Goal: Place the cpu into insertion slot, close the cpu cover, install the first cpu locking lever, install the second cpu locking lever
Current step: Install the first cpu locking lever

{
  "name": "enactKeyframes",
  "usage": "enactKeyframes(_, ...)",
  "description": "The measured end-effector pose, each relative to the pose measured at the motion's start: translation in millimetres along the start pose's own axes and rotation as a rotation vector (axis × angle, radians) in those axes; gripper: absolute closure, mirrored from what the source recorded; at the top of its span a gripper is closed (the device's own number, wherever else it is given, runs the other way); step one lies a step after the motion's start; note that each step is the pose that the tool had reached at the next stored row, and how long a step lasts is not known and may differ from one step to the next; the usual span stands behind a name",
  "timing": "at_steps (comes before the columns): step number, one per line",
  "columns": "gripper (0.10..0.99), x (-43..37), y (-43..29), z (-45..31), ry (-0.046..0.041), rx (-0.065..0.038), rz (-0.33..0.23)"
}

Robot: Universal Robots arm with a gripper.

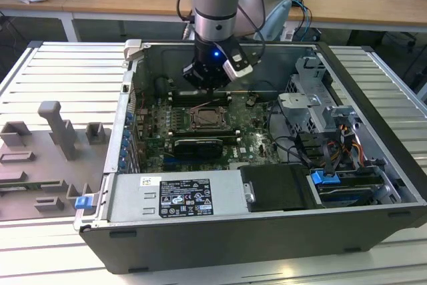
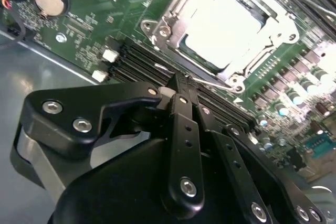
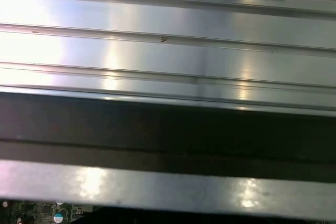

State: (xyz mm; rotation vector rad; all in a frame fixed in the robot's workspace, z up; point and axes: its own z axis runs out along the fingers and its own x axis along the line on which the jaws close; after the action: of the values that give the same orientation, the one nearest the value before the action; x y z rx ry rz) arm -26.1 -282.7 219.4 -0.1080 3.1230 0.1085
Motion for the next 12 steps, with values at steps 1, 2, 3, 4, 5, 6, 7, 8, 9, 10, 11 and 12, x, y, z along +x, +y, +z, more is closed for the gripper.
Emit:
enactKeyframes(1,0.980,-1.6,-0.2,1.0,-0.0001,0.000,0.000)
enactKeyframes(2,0.980,-2.6,-0.3,1.9,0.0000,0.000,0.000)
enactKeyframes(3,0.980,-3.6,-0.4,3.1,0.0000,0.000,0.000)
enactKeyframes(4,0.980,-4.3,-0.5,4.0,0.0000,0.000,0.000)
enactKeyframes(5,0.980,-5.2,-0.7,5.3,0.0000,0.000,0.000)
enactKeyframes(6,0.980,-6.3,-0.9,7.6,0.0000,0.000,0.000)
enactKeyframes(7,0.980,-6.8,-1.1,9.3,-0.0001,0.000,0.000)
enactKeyframes(8,0.980,-7.0,-1.2,10.3,-0.0001,0.000,0.000)
enactKeyframes(9,0.980,-7.2,-1.3,11.8,0.0000,0.000,0.000)
enactKeyframes(10,0.980,-7.3,-1.4,12.5,0.0000,0.000,0.000)
enactKeyframes(11,0.980,-7.4,-1.4,12.8,0.0000,0.000,0.000)
enactKeyframes(12,0.980,-7.5,-1.4,13.1,0.0001,0.001,0.000)
